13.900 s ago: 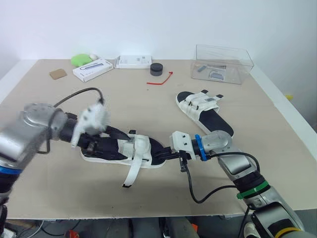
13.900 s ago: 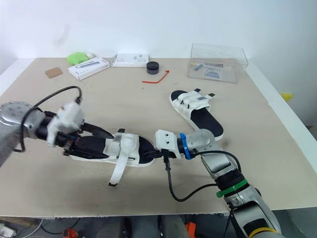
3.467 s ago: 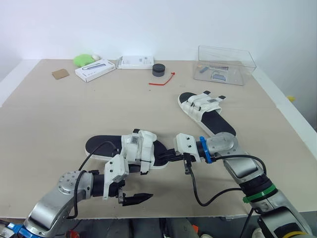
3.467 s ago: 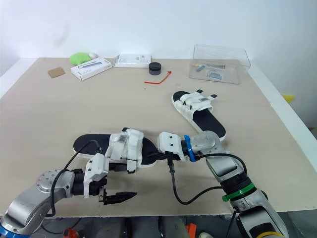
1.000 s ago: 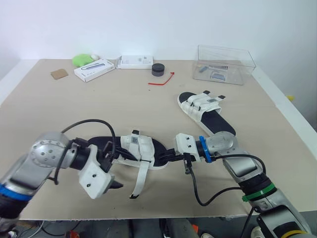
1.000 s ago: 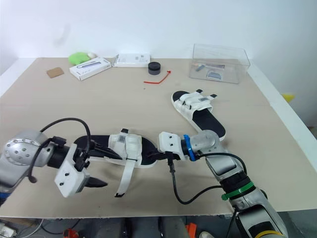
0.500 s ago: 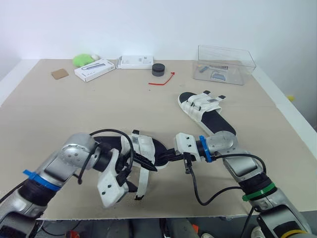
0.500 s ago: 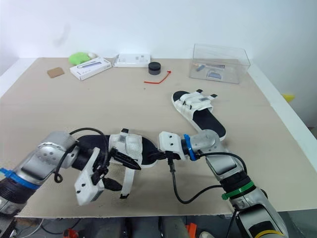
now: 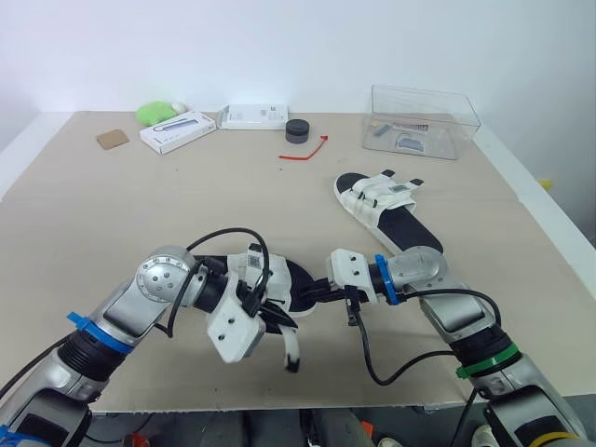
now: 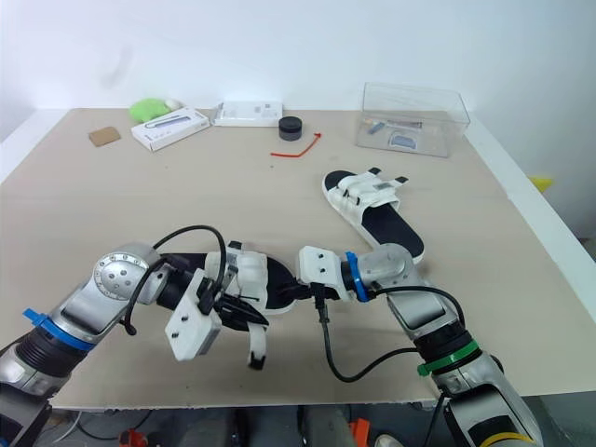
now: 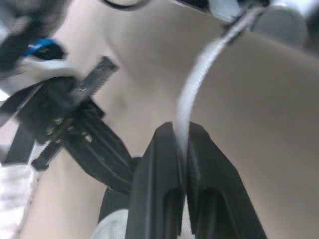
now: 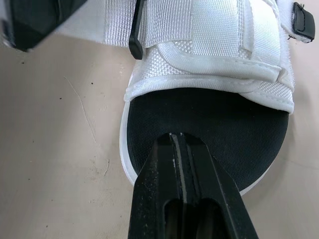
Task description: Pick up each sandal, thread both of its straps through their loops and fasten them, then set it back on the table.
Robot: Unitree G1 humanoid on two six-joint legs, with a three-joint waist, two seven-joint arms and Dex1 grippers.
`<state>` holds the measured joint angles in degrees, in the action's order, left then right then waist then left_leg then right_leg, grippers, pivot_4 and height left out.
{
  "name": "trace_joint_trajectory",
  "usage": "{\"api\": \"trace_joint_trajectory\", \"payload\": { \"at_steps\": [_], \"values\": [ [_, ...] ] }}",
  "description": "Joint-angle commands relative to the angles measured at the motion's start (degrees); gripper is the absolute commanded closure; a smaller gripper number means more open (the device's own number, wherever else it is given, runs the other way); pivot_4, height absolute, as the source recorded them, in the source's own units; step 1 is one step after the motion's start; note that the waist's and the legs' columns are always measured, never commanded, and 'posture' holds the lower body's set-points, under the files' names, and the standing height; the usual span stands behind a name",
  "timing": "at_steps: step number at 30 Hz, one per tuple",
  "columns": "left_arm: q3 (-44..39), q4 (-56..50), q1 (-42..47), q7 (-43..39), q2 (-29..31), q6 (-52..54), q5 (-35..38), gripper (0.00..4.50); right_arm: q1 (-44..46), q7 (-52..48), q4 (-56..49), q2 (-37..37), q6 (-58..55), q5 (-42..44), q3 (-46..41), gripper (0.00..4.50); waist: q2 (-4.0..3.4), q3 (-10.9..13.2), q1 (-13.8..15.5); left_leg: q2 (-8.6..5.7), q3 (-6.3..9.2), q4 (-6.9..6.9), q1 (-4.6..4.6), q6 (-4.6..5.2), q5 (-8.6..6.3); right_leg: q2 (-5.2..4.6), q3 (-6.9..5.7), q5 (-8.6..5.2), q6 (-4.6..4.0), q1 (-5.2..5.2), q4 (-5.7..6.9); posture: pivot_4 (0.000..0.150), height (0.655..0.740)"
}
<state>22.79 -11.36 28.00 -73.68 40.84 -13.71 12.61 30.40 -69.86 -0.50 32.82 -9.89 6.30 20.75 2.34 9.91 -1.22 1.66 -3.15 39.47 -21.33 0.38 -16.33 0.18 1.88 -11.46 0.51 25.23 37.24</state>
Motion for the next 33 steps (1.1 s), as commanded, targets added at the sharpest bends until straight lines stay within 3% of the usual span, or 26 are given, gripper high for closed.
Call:
{"api": "trace_joint_trajectory", "payload": {
  "at_steps": [1, 6, 12, 15, 22, 33],
  "values": [
    [-4.1, -2.9, -0.4, 3.1, -0.3, 16.1, 9.0, 4.38, -0.5, 0.0, -0.4, 1.1, -0.4, -1.0, 0.0, 4.50, 0.00, 0.0, 0.0, 0.00, 0.03, 0.00, 0.00, 0.00, 0.00, 0.00, -0.02, 0.00, 0.00, 0.00, 0.00, 0.150, 0.7400],
    [-8.8, -1.6, -1.4, 6.4, -1.2, 33.4, 18.6, 4.38, -1.0, 0.2, -1.0, 1.2, -0.6, -0.9, 0.0, 4.50, 0.00, 0.0, 0.0, 0.00, 0.08, 0.00, -0.01, 0.00, 0.00, 0.02, -0.08, -0.01, -0.01, 0.00, 0.00, 0.150, 0.7400],
    [-13.9, 3.2, 0.8, 10.1, -4.5, 45.5, 24.6, 4.38, -1.0, 0.2, -1.0, 1.3, -0.4, -1.0, 0.1, 4.50, 0.00, 0.0, 0.0, -0.01, 0.11, 0.00, -0.01, -0.01, 0.00, 0.01, -0.10, -0.01, -0.02, -0.02, 0.01, 0.150, 0.7400],
    [-15.7, 6.7, 2.0, 11.6, -6.3, 48.3, 25.4, 3.58, -0.9, 0.2, -1.0, 1.3, -0.3, -1.0, 0.1, 4.50, 0.00, 0.0, 0.0, -0.02, 0.11, 0.00, -0.01, -0.01, 0.00, 0.01, -0.10, -0.01, -0.03, -0.02, 0.00, 0.150, 0.7400],
    [-15.9, 12.1, 3.6, 11.4, -8.4, 47.3, 22.1, 0.35, -1.0, 0.3, -1.3, 1.5, -0.4, -1.0, 0.1, 4.50, 0.00, 0.0, 0.0, -0.05, 0.11, 0.00, -0.02, -0.01, 0.01, -0.02, -0.09, 0.11, -0.24, -0.02, 0.00, 0.150, 0.7400],
    [-15.9, 25.8, 8.2, 12.1, -10.6, 36.9, 12.0, 0.35, -1.3, 0.8, -1.8, 1.5, -0.8, -0.9, 0.0, 4.50, 0.01, 0.0, 0.0, -0.11, 0.12, 0.02, -0.04, -0.02, 0.01, -0.07, -0.11, 0.14, -0.27, -0.03, 0.00, 0.150, 0.7400]
  ]
}}
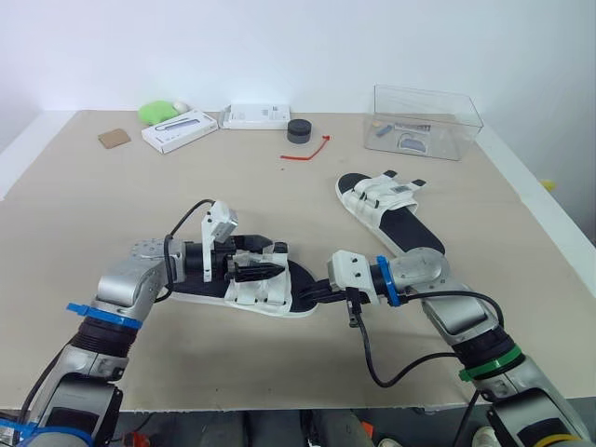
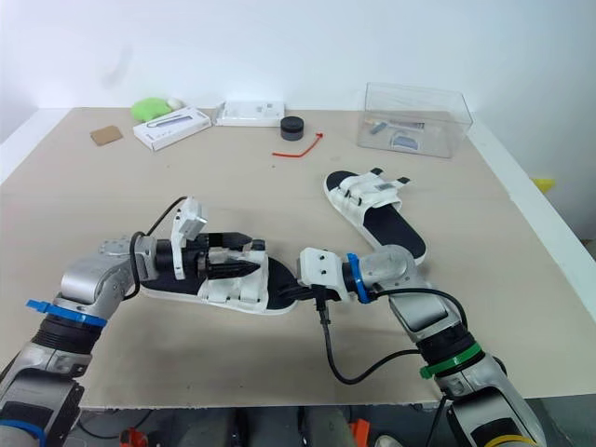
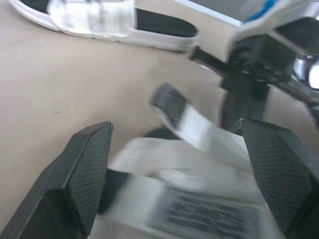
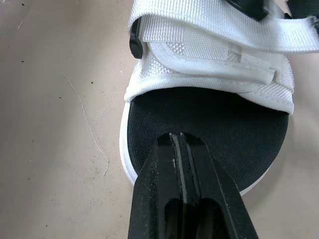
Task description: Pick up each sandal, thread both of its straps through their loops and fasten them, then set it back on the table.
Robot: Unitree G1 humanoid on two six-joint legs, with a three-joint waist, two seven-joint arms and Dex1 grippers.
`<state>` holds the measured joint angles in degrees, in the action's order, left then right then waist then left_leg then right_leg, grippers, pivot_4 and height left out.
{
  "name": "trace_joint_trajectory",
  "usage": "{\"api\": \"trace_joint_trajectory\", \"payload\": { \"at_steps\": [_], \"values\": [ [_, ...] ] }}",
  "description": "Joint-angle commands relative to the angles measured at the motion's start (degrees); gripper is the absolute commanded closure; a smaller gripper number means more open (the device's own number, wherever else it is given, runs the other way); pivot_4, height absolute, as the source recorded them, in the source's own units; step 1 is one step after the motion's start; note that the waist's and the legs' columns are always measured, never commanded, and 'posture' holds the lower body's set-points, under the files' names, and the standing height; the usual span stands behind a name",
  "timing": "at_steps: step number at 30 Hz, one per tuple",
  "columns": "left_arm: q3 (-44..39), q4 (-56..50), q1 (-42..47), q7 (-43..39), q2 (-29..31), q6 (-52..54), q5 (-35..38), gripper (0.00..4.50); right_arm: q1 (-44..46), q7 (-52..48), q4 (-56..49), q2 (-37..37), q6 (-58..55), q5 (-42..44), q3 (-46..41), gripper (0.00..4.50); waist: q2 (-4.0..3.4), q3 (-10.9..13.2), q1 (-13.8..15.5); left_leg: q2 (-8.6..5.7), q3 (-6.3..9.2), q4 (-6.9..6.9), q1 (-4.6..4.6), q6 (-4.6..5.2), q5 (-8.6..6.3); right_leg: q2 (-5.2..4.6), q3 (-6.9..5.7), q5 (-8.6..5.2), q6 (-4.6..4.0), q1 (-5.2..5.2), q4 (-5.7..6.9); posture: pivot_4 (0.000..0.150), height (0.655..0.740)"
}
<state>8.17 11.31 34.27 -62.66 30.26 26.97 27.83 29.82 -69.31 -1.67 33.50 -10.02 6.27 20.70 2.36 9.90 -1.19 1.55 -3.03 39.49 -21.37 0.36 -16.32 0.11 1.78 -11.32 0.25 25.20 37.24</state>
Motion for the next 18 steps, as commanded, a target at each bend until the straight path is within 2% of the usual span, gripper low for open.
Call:
{"api": "trace_joint_trajectory", "payload": {
  "at_steps": [1, 8, 18],
  "values": [
    [-1.7, 3.9, 2.4, 0.8, -0.2, -5.1, -3.6, 0.35, -0.8, 0.2, -0.7, 0.8, -0.6, -0.9, 0.0, 4.50, 0.00, 0.0, 0.0, 0.00, 0.00, 0.00, 0.00, 0.00, 0.00, 0.00, 0.01, 0.00, 0.00, 0.00, 0.00, 0.150, 0.7400],
    [-4.3, 4.9, 7.9, -1.2, -0.8, -8.3, -2.9, 0.35, -0.7, 0.3, -0.4, 0.9, -0.5, -0.9, 0.1, 4.50, 0.00, 0.0, 0.0, 0.00, 0.02, 0.00, -0.09, 0.00, 0.00, -0.02, -0.02, 0.05, -0.08, 0.04, -0.02, 0.150, 0.7400],
    [-1.5, -0.7, 10.0, -5.9, -3.5, -2.5, -0.9, 0.35, -0.5, 0.7, -0.3, 0.4, -0.6, -0.9, 0.3, 4.50, 0.00, 0.0, 0.0, 0.00, 0.02, 0.02, -0.11, 0.00, 0.00, -0.01, -0.01, 0.05, -0.07, 0.05, -0.02, 0.150, 0.7400]
  ]
}}
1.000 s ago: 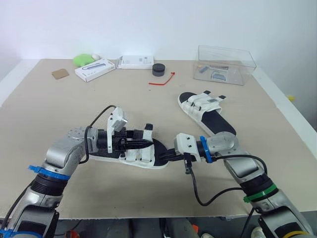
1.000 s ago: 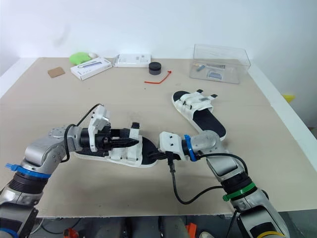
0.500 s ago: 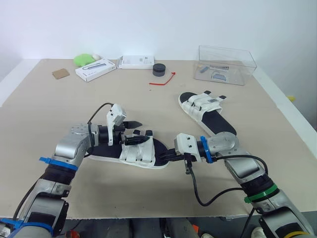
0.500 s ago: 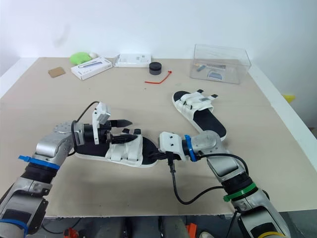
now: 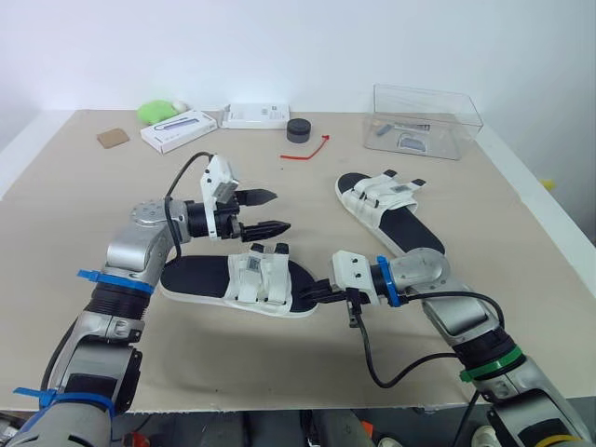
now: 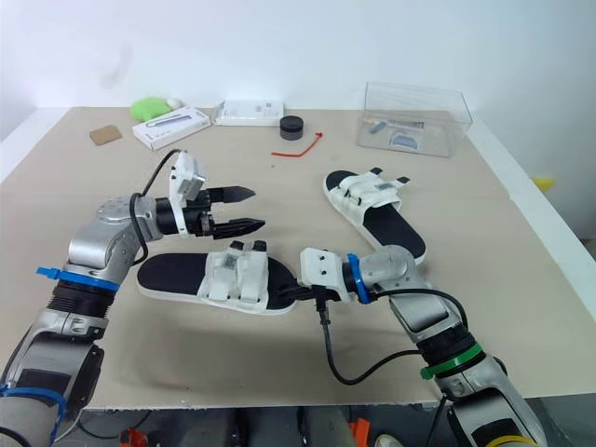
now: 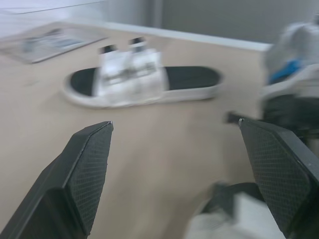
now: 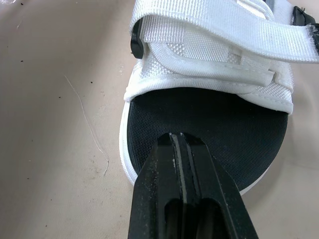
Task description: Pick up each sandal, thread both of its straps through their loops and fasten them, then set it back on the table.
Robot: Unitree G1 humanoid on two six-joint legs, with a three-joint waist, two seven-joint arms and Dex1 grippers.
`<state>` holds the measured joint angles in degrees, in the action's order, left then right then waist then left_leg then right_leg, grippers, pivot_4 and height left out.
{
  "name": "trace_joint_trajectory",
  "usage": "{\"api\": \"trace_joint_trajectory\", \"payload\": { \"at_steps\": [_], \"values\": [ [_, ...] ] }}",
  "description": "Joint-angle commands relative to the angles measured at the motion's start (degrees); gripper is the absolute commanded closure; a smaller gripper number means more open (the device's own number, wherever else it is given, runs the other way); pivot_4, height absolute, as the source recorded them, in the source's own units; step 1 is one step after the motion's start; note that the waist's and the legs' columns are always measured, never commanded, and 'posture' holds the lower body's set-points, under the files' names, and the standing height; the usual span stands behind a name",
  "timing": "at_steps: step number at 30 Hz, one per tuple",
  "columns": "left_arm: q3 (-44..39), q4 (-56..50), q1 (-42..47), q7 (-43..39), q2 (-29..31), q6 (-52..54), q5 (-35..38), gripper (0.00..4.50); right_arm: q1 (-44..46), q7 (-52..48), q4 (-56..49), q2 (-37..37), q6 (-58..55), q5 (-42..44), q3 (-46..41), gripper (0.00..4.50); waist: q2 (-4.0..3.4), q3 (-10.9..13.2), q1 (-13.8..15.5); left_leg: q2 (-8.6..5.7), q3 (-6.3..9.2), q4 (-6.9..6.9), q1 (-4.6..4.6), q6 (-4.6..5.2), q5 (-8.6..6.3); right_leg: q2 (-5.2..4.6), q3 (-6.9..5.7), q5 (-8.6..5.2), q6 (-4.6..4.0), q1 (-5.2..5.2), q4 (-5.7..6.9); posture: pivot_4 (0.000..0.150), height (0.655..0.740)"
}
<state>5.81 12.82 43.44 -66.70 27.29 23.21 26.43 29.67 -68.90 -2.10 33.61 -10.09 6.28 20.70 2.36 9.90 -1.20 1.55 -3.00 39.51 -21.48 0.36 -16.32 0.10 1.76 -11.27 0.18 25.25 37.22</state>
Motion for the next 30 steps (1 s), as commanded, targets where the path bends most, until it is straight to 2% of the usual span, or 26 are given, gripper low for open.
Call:
{"api": "trace_joint_trajectory", "payload": {
  "at_steps": [1, 2, 4, 7, 9, 11, 12, 13, 21, 30],
  "values": [
    [1.4, -1.8, 0.6, -2.5, -0.6, 1.5, 0.3, 0.35, -0.4, 0.4, 0.0, 0.3, -0.7, -0.9, 0.3, 4.50, 0.00, 0.0, 0.0, 0.00, 0.00, 0.00, 0.01, 0.00, 0.00, 0.00, 0.00, 0.00, 0.00, -0.01, 0.00, 0.150, 0.7400],
    [2.1, -1.4, 0.4, -3.1, -0.6, 1.0, -0.5, 0.35, -0.5, 0.4, -0.1, 0.3, -0.7, -0.9, 0.2, 4.50, 0.00, 0.0, 0.0, 0.00, 0.00, 0.01, 0.02, 0.00, 0.00, 0.00, 0.00, 0.00, 0.01, -0.01, 0.00, 0.150, 0.7400],
    [3.5, -0.4, 0.3, -4.3, -0.9, 1.0, -1.3, 0.84, -0.7, 0.6, -0.4, 0.4, -0.8, -0.9, 0.1, 4.50, 0.00, 0.0, 0.0, 0.00, 0.00, 0.02, 0.01, 0.00, 0.00, 0.01, 0.00, 0.00, 0.02, -0.01, 0.00, 0.150, 0.7400],
    [4.6, 1.3, 0.8, -5.4, -1.8, 1.1, -2.1, 2.06, -1.0, 0.7, -0.6, 0.7, -1.0, -0.8, 0.0, 4.50, 0.00, 0.0, 0.0, 0.00, 0.00, 0.02, 0.01, 0.00, 0.00, 0.04, 0.01, -0.01, 0.03, -0.01, 0.00, 0.150, 0.7400],
    [5.9, 2.5, 1.7, -7.4, -2.1, 3.1, -1.9, 2.71, -1.2, 0.8, -0.9, 0.8, -1.1, -0.8, -0.1, 4.50, 0.00, 0.0, 0.0, 0.00, 0.01, 0.02, 0.01, 0.00, 0.00, 0.04, 0.00, -0.01, 0.03, -0.01, 0.00, 0.150, 0.7400],
    [6.4, 3.6, 3.4, -10.0, -2.6, 8.3, 0.3, 3.47, -1.0, 0.9, -0.9, 0.8, -1.3, -0.8, -0.2, 4.50, 0.00, 0.0, 0.0, -0.01, 0.00, 0.02, 0.00, 0.00, 0.00, 0.05, 0.00, -0.03, 0.06, 0.00, 0.00, 0.150, 0.7400],
    [7.7, 4.0, 3.9, -12.0, -2.1, 9.6, -0.2, 4.12, -0.9, 1.0, -0.9, 0.8, -1.4, -0.8, -0.2, 4.50, 0.00, 0.0, 0.0, -0.01, 0.01, 0.04, -0.01, 0.00, 0.00, 0.05, -0.01, -0.06, 0.10, -0.01, 0.00, 0.150, 0.7400],
    [8.3, 4.8, 4.3, -13.1, -1.7, 10.8, -0.5, 4.41, -0.9, 1.0, -0.9, 0.8, -1.5, -0.8, -0.3, 4.50, 0.00, 0.0, 0.0, -0.05, 0.01, 0.05, -0.02, 0.00, 0.00, 0.07, -0.01, -0.06, 0.11, 0.00, 0.00, 0.150, 0.7400],
    [11.6, 14.8, 6.8, -16.6, 0.8, 5.8, -8.6, 4.41, -1.6, 1.7, -1.9, 0.8, -2.0, -0.7, -0.2, 4.50, 0.00, 0.0, 0.0, -0.05, 0.03, 0.05, -0.01, 0.01, 0.00, 0.15, -0.02, -0.08, 0.08, 0.00, 0.00, 0.150, 0.7400],
    [10.6, 25.5, 10.0, -15.8, 0.7, 0.1, -13.7, 4.41, -1.6, 2.1, -1.4, 0.5, -1.7, -0.8, -0.1, 4.50, 0.00, 0.0, 0.0, -0.04, 0.02, 0.05, 0.01, 0.01, 0.00, 0.16, -0.02, -0.09, 0.09, -0.01, 0.00, 0.150, 0.7400]
  ]
}}
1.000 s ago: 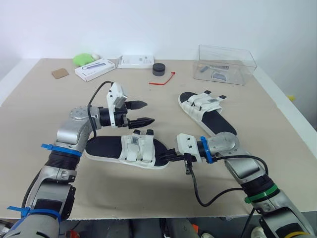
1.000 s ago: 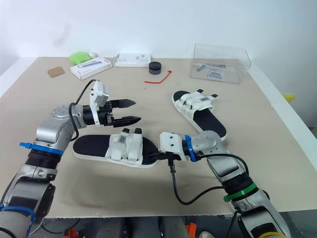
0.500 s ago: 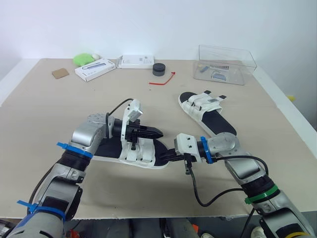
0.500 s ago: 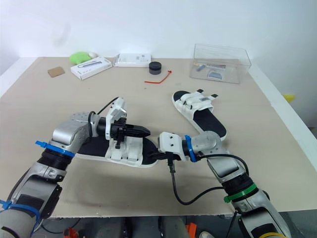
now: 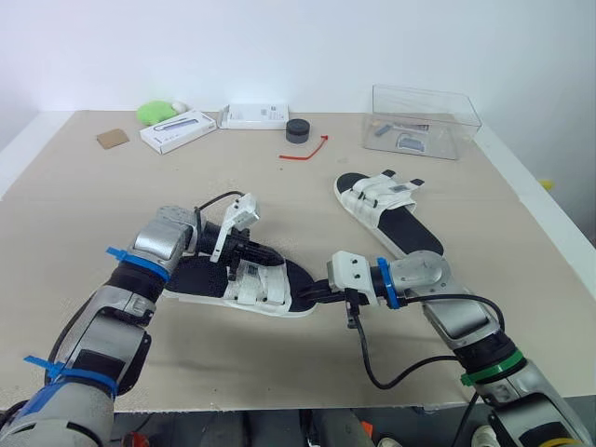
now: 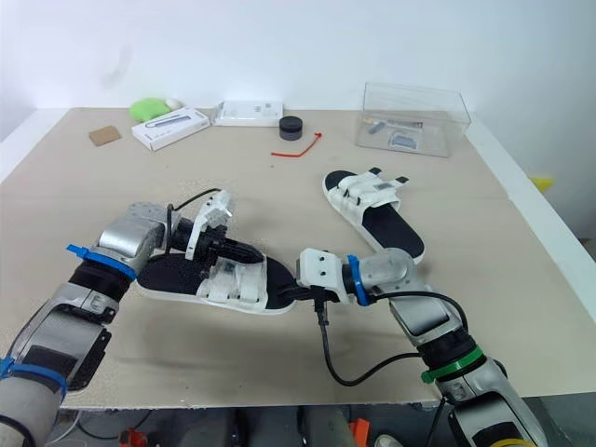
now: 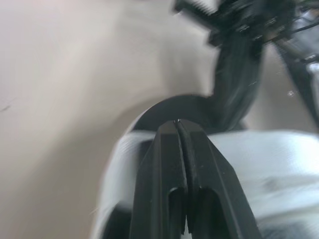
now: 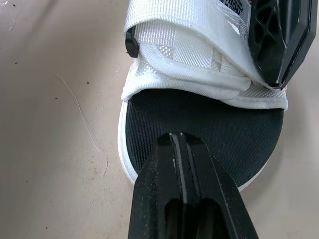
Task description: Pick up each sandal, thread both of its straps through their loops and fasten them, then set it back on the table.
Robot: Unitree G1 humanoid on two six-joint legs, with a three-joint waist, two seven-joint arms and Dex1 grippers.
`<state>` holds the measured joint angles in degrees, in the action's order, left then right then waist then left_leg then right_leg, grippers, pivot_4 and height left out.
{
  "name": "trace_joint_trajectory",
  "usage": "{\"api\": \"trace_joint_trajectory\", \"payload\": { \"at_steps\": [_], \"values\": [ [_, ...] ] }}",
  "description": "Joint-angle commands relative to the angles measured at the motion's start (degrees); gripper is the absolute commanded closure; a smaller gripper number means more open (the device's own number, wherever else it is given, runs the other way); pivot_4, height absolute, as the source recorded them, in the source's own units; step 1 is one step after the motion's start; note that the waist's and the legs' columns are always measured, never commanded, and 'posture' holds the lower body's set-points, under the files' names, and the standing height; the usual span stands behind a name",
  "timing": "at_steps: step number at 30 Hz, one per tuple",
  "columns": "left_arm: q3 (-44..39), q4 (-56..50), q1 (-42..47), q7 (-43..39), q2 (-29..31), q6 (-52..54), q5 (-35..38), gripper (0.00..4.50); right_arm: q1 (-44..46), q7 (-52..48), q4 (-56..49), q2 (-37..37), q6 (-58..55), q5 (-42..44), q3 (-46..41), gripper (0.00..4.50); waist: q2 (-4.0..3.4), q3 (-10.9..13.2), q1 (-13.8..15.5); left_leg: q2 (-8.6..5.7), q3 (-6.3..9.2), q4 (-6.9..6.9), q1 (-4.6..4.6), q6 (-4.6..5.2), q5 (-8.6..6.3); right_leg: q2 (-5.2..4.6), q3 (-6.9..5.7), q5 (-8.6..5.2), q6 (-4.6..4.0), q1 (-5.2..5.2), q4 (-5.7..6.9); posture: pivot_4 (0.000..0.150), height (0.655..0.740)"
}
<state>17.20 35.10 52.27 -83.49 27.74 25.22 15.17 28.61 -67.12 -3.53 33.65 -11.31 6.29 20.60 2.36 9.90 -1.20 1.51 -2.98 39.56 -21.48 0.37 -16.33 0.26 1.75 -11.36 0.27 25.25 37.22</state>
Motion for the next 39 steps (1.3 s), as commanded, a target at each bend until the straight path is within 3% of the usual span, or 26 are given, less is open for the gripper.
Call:
{"api": "trace_joint_trajectory", "payload": {
  "at_steps": [1, 5, 9, 15, 19, 20, 22, 27, 30, 31, 39],
  "values": [
    [-1.4, 4.3, 1.7, 1.3, 0.2, -2.6, -2.6, 4.41, -0.5, 0.3, 0.1, 0.4, -0.4, -0.8, 0.0, 4.50, 0.00, 0.0, 0.0, 0.00, 0.00, 0.00, 0.00, 0.00, 0.00, 0.00, 0.00, 0.00, 0.00, 0.00, 0.00, 0.150, 0.7400],
    [-3.9, 7.3, 3.4, 2.8, 0.0, -4.5, -2.6, 4.41, -0.4, 0.3, 0.3, 0.3, -0.2, -0.8, 0.0, 4.50, 0.00, 0.0, 0.0, 0.00, 0.00, 0.00, 0.00, 0.00, 0.00, 0.00, 0.00, 0.00, 0.00, 0.00, 0.00, 0.150, 0.7400],
    [-11.7, 5.8, 6.1, 7.4, 1.7, -3.4, 1.2, 4.41, -0.7, 0.4, 0.1, 0.9, 0.0, -0.6, -0.8, 4.50, 0.01, 0.0, 0.0, 0.03, 0.00, 0.00, -0.06, 0.00, 0.00, 0.01, -0.01, 0.01, -0.02, 0.05, 0.00, 0.150, 0.7400],
    [-16.6, -16.6, -3.9, 6.1, 7.6, 6.2, 8.0, 4.41, -2.3, 1.8, -3.2, 2.3, -1.5, 1.9, -4.7, 4.50, -0.01, 0.0, 0.0, 0.05, -0.01, -0.03, -0.13, 0.08, -0.07, -0.18, 0.03, 0.00, -0.04, 0.10, 0.02, 0.150, 0.7400],
    [-17.5, -25.3, -11.5, 6.0, 12.6, 4.1, 7.3, 4.41, -3.5, 2.4, -5.9, 3.1, -5.2, 6.9, -9.8, 4.50, -0.01, 0.0, 0.0, -0.11, -0.02, -0.02, -0.16, 0.10, -0.11, -0.41, 0.03, -0.06, 0.06, 0.10, 0.01, 0.150, 0.7400],
    [-17.5, -26.3, -13.1, 5.8, 13.8, 2.7, 6.7, 4.04, -3.8, 2.5, -6.7, 3.3, -7.0, 8.9, -11.5, 4.00, 0.00, 0.0, 0.0, -0.13, -0.02, -0.02, -0.17, 0.12, -0.12, -0.43, 0.03, -0.07, 0.08, 0.10, 0.01, 0.150, 0.7400],
    [-17.1, -26.3, -16.1, 5.3, 16.2, -0.9, 5.2, 3.62, -4.9, 1.1, -8.3, 5.0, -8.5, 12.4, -14.7, 3.53, 0.00, 0.0, 0.0, -0.15, 0.02, -0.02, -0.20, 0.12, -0.12, -0.46, 0.02, -0.08, 0.09, 0.12, 0.01, 0.150, 0.7400],
    [-16.1, -23.4, -21.2, 4.8, 18.5, -13.7, 1.1, 1.25, -7.2, 0.5, -10.5, 6.9, -11.3, 20.7, -22.4, 1.15, 0.00, 0.0, 0.1, -0.15, 0.06, -0.03, -0.19, 0.13, -0.12, -0.46, -0.09, -0.11, 0.05, 0.09, -0.01, 0.150, 0.7400],
    [-15.5, -22.8, -22.5, 5.5, 17.5, -20.2, -0.4, 0.24, -7.2, 1.8, -11.0, 6.9, -15.0, 25.7, -26.4, 0.08, -0.01, 0.0, 0.1, -0.14, 0.04, -0.02, -0.19, 0.13, -0.12, -0.47, -0.10, -0.10, 0.05, 0.08, -0.01, 0.150, 0.7400],
    [-15.3, -22.7, -22.4, 5.9, 16.7, -22.1, -0.6, 0.03, -7.3, 1.8, -11.2, 7.3, -15.4, 26.5, -27.1, 0.00, 0.00, 0.0, 0.1, -0.14, 0.04, -0.02, -0.18, 0.13, -0.12, -0.47, -0.09, -0.10, 0.04, 0.08, 0.00, 0.150, 0.7400],
    [-11.2, -20.6, -20.0, 7.8, 9.9, -30.3, -3.6, 0.03, -8.0, 1.5, -11.1, 8.3, -12.0, 25.5, -27.7, 0.00, 0.00, 0.0, 0.1, -0.16, 0.03, -0.02, -0.19, 0.16, -0.14, -0.46, -0.07, -0.09, 0.07, 0.07, -0.01, 0.150, 0.7400]
  ]
}}
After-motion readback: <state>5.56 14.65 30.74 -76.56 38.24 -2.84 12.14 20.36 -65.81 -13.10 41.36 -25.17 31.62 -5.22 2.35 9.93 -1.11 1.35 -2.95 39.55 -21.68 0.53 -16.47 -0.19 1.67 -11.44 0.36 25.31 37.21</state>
